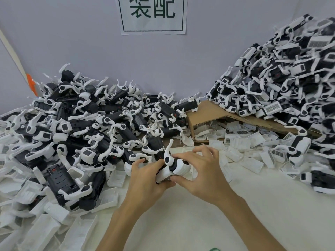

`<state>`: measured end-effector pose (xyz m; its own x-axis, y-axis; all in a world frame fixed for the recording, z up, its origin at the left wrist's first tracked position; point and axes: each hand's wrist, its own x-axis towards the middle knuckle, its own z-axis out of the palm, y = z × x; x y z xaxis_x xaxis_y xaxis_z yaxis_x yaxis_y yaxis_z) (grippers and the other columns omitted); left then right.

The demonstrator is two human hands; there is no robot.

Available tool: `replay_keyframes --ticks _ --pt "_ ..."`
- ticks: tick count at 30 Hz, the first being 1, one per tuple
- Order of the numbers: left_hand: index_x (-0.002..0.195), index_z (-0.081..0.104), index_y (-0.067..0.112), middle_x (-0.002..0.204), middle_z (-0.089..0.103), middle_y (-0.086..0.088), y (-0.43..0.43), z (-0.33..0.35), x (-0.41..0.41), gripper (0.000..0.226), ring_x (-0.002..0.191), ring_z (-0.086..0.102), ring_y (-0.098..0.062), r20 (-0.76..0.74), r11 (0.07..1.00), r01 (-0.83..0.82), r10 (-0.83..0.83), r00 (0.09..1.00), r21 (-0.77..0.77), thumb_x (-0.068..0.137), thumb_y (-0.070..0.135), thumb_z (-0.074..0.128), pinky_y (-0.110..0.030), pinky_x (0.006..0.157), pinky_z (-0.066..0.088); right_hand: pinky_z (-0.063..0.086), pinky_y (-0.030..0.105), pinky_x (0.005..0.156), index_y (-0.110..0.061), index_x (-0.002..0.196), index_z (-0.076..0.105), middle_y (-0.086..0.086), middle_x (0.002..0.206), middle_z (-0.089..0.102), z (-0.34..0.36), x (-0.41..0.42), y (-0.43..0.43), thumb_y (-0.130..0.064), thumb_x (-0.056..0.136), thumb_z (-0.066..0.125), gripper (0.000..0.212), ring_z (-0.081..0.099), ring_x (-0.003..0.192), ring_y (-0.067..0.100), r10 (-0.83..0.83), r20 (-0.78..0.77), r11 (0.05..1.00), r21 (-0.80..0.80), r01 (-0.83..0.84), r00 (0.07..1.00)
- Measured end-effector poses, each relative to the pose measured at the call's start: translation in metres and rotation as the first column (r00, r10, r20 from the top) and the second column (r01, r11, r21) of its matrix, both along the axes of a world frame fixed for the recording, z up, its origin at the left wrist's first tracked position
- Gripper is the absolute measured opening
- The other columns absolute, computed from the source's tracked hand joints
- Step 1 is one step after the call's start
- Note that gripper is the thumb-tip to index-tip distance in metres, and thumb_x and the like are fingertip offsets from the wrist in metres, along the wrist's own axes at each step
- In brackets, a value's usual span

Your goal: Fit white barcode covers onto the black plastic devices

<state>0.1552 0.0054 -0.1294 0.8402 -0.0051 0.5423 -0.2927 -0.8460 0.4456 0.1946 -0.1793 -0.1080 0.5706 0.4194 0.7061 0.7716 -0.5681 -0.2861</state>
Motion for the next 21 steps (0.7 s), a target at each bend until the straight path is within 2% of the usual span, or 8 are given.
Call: replay_keyframes --ticks 2,4,8,10,12,16,18,21 --pt "0.101 0.063 0.034 0.077 0.066 0.022 0.001 0.000 -0.001 0.036 0.082 0.061 -0.002 -0.044 0.999 0.011 -0.010 0.999 0.037 0.074 0.044 0.082 -0.036 0.110 0.023 0.029 0.018 0.090 -0.043 0.115 0.063 -0.034 0.099 0.055 0.005 -0.002 -0.004 -0.055 0.074 0.069 0.043 0.045 0.099 -0.002 0.062 -0.150 0.998 -0.005 -0.063 0.987" --pt "0.107 0.068 0.034 0.087 0.068 0.021 -0.001 0.001 -0.002 0.044 0.092 0.062 -0.007 -0.024 0.997 -0.003 0.005 1.000 0.072 0.069 0.046 0.086 -0.040 0.110 0.027 0.036 0.011 0.079 -0.044 0.108 0.058 -0.024 0.097 0.059 0.013 -0.002 -0.008 -0.044 0.075 0.073 0.036 0.052 0.096 0.001 0.144 -0.322 0.989 0.028 -0.143 0.936" --pt "0.124 0.066 0.021 0.124 0.065 0.008 -0.008 0.003 -0.006 0.053 0.116 0.054 -0.013 0.251 0.993 -0.114 0.118 0.961 -0.028 0.080 0.048 0.076 -0.033 0.100 0.034 0.049 0.013 0.060 -0.032 0.095 0.063 -0.014 0.087 0.071 0.040 0.004 -0.025 -0.021 0.080 0.082 0.027 0.066 0.073 0.000 0.137 -0.495 0.963 0.270 0.002 0.858" --pt "0.122 0.063 0.019 0.126 0.061 0.006 -0.009 0.006 -0.008 0.040 0.118 0.054 -0.013 0.310 0.982 -0.127 0.164 0.936 -0.137 0.092 0.045 0.057 -0.035 0.098 0.039 0.049 0.017 0.052 -0.020 0.101 0.066 -0.004 0.084 0.074 0.046 -0.001 -0.039 -0.020 0.083 0.079 0.022 0.066 0.063 0.004 0.202 -0.643 0.868 0.466 0.168 0.739" --pt "0.115 0.065 0.016 0.119 0.060 0.005 -0.009 0.003 -0.009 0.034 0.109 0.058 -0.014 0.302 0.974 -0.126 0.179 0.936 -0.187 0.096 0.038 0.048 -0.037 0.090 0.046 0.047 0.023 0.049 -0.007 0.109 0.065 0.007 0.085 0.073 0.036 -0.015 -0.054 -0.023 0.083 0.076 0.032 0.063 0.060 0.013 0.390 -0.729 0.722 0.621 0.305 0.563" --pt "0.106 0.066 0.019 0.109 0.055 0.013 -0.009 -0.007 -0.005 0.011 0.090 0.061 -0.011 0.269 0.981 -0.073 0.121 0.955 -0.179 0.097 0.018 0.059 -0.035 0.072 0.051 0.048 0.027 0.043 0.000 0.115 0.060 0.016 0.078 0.070 0.018 -0.047 -0.079 -0.025 0.073 0.075 0.050 0.062 0.053 0.024 0.598 -0.713 0.511 0.691 0.511 0.366" --pt "0.103 0.066 0.023 0.108 0.054 0.014 -0.011 -0.015 -0.002 0.012 0.084 0.062 -0.008 0.247 0.983 -0.042 0.085 0.965 -0.177 0.095 0.025 0.057 -0.033 0.066 0.051 0.053 0.026 0.044 0.002 0.114 0.062 0.019 0.079 0.069 0.022 -0.053 -0.084 -0.021 0.076 0.075 0.046 0.062 0.052 0.023 0.615 -0.700 0.464 0.694 0.550 0.364" --pt "0.092 0.068 0.024 0.102 0.055 0.010 -0.011 -0.024 0.004 0.027 0.068 0.057 -0.001 0.293 0.993 0.013 0.023 0.956 -0.119 0.086 0.038 0.046 -0.022 0.059 0.047 0.059 0.025 0.052 0.001 0.105 0.072 0.019 0.083 0.072 0.068 -0.014 -0.100 -0.017 0.083 0.074 0.028 0.069 0.059 0.020 0.635 -0.606 0.341 0.776 0.531 0.479"
